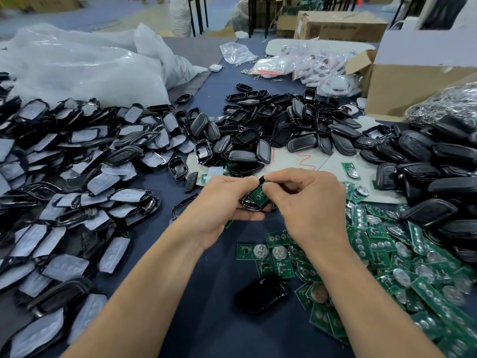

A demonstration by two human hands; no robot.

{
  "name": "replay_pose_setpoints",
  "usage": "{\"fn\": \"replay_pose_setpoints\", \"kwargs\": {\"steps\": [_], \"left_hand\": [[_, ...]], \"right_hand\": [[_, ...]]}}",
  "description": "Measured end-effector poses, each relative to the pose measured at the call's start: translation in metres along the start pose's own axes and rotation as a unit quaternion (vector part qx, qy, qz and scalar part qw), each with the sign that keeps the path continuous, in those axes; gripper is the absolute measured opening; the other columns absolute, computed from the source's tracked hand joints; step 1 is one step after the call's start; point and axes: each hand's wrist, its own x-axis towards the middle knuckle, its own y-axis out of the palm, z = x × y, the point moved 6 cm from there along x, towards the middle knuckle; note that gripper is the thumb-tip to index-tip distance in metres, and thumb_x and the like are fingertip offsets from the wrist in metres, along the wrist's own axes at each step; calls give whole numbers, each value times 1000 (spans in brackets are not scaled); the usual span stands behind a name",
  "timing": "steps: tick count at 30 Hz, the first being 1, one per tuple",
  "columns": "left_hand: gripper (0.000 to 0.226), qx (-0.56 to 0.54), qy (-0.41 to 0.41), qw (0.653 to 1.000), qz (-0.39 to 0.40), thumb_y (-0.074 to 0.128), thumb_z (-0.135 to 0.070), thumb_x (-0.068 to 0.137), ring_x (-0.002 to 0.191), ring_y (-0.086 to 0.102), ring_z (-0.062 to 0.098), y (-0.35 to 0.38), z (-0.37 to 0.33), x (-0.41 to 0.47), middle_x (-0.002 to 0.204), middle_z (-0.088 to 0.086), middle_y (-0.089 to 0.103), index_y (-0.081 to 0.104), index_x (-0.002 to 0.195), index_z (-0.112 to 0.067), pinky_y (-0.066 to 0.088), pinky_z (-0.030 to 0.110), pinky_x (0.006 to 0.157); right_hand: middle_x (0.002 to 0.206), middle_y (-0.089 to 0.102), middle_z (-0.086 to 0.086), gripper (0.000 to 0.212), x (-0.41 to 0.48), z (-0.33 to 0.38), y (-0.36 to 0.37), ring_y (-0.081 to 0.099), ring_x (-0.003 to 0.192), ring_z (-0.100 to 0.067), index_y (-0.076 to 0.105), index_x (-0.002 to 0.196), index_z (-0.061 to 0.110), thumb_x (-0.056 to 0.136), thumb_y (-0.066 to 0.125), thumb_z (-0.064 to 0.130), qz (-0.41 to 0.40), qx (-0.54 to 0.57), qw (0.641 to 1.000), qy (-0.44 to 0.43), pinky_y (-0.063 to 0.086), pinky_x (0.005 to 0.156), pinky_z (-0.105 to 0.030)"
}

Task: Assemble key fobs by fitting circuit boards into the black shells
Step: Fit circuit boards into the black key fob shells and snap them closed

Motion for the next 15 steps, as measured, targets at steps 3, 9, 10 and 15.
{"fn": "replay_pose_setpoints", "kwargs": {"steps": [3, 9, 10, 15], "left_hand": [[28, -6, -4, 1000, 5, 52, -12, 104, 91, 78, 30, 1, 1, -1, 100, 21, 78, 75, 106, 4, 62, 31, 68], [40, 24, 5, 999, 23, 43, 11, 85, 95, 76, 31, 3, 2, -3, 109, 27, 75, 76, 106, 6, 63, 35, 73], [46, 28, 9, 999, 27, 41, 16, 81, 96, 76, 32, 3, 3, -3, 110, 25, 75, 77, 106, 5, 63, 35, 74], [49, 50, 26, 998, 39, 48, 22, 81, 96, 77, 28, 3, 4, -2, 108, 22, 77, 82, 101, -7, 63, 32, 77]], "right_hand": [[74, 70, 26, 18, 1, 3, 0, 66, 68, 7, 84, 84, 26, 77, 86, 9, 2, -34, 999, -28, 52, 66, -11], [75, 66, 21, 21, 5, 5, 2, 58, 66, 12, 84, 82, 20, 74, 87, 1, 39, -68, 995, -56, 41, 57, -1], [75, 67, 19, 21, 6, 4, 2, 59, 62, 12, 84, 82, 19, 75, 87, 0, 45, -59, 996, -49, 41, 54, -2], [67, 61, 19, 19, 5, 4, 1, 58, 62, 12, 83, 84, 19, 74, 88, 2, 33, -71, 996, -40, 40, 53, -1]]}}
